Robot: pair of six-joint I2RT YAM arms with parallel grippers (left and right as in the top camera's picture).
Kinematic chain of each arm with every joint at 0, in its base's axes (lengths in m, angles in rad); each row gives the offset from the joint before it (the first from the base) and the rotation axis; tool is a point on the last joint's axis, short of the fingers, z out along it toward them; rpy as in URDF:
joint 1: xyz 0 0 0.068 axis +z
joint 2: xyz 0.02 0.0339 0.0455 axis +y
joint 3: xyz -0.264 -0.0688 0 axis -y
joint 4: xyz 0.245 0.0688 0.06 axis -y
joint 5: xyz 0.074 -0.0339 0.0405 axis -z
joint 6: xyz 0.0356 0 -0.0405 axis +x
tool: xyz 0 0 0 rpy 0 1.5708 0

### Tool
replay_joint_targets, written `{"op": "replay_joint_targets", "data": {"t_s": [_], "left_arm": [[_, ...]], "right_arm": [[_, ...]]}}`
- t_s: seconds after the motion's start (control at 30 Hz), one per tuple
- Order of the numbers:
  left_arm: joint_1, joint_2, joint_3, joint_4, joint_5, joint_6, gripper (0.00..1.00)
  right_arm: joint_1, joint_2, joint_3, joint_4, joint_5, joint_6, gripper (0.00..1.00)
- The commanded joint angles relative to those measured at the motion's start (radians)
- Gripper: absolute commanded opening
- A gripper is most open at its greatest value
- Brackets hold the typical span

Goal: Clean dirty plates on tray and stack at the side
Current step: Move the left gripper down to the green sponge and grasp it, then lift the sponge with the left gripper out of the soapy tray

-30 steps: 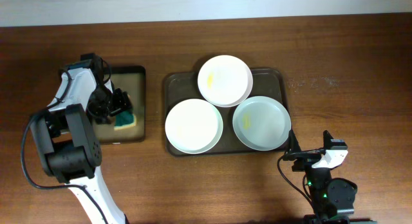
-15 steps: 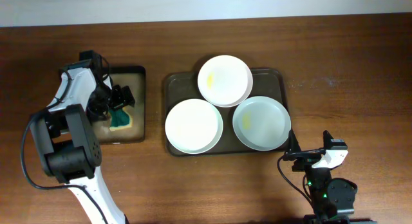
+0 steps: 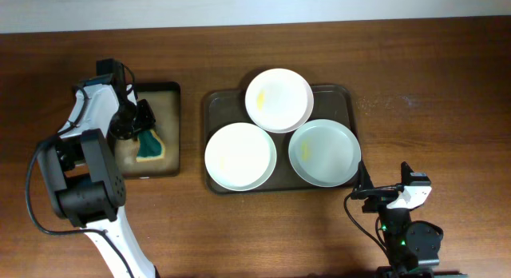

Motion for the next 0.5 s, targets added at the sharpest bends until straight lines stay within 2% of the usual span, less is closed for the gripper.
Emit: {"op": "replay_joint_targets", "data": {"t_s": [0.0, 0.33, 0.37, 0.4, 0.43, 0.47], "left_arm": [[0.002, 0.015, 0.005, -0.047, 0.008, -0.003, 0.99], [0.002, 0.015, 0.005, -0.261, 0.007, -0.003, 1.0], [0.002, 0.015, 0.005, -0.264, 0.007, -0.003, 0.94], [0.002, 0.015, 0.005, -0.263, 0.007, -0.003, 0.71], [0.002, 0.015, 0.005, -0.262, 0.007, -0.003, 0.43], [0.002, 0.015, 0.005, -0.26, 0.007, -0.003, 0.23]], "right_arm": [[-0.003, -0.006, -0.007, -0.004, 0.01, -0.009, 0.98], [-0.003, -0.006, -0.007, -0.004, 0.009, -0.009, 0.98], [-0.003, -0.007, -0.007, -0.004, 0.009, -0.009, 0.98], [-0.003, -0.006, -0.007, -0.004, 0.009, -0.009, 0.98], [-0.003, -0.006, -0.007, -0.004, 0.01, -0.009, 0.98], [-0.003, -0.006, -0.007, -0.004, 0.009, -0.009, 0.98]]}}
